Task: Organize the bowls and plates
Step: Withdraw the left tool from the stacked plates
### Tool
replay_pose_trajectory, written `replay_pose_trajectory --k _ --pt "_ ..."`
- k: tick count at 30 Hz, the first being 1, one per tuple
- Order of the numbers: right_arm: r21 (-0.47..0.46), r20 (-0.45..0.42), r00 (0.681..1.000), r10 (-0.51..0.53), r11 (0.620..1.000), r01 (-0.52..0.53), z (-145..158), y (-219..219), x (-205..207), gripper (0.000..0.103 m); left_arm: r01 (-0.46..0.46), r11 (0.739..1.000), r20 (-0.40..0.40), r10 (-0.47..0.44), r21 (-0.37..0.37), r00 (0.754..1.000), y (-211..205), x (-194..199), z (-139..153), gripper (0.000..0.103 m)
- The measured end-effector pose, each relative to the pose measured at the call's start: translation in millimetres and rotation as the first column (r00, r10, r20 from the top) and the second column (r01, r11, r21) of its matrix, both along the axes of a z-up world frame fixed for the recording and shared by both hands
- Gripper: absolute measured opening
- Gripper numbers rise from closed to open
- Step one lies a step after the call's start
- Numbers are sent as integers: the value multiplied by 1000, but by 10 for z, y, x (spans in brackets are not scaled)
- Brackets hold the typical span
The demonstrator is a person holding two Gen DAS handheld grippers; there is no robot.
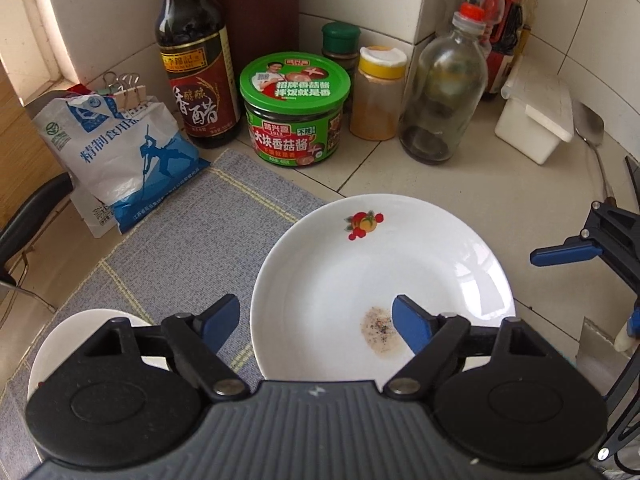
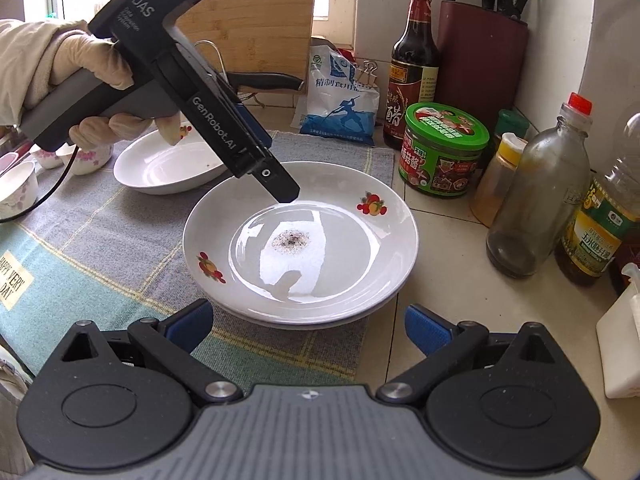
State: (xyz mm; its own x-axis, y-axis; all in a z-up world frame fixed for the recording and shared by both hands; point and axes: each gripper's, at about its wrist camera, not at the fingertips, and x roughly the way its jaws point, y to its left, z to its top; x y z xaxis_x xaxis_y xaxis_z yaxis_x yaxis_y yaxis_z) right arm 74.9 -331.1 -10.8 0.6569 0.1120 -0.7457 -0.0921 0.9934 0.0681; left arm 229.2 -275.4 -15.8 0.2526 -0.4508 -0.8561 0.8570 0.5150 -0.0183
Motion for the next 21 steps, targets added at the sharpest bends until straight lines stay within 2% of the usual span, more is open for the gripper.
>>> replay_pose_trajectory --k 10,21 --pt "32 70 995 -68 997 66 84 -7 6 103 -169 981 73 176 -99 982 552 -406 219 84" --pt "26 51 999 8 1000 -10 107 351 91 103 -344 929 46 353 -135 935 1225 -705 120 84"
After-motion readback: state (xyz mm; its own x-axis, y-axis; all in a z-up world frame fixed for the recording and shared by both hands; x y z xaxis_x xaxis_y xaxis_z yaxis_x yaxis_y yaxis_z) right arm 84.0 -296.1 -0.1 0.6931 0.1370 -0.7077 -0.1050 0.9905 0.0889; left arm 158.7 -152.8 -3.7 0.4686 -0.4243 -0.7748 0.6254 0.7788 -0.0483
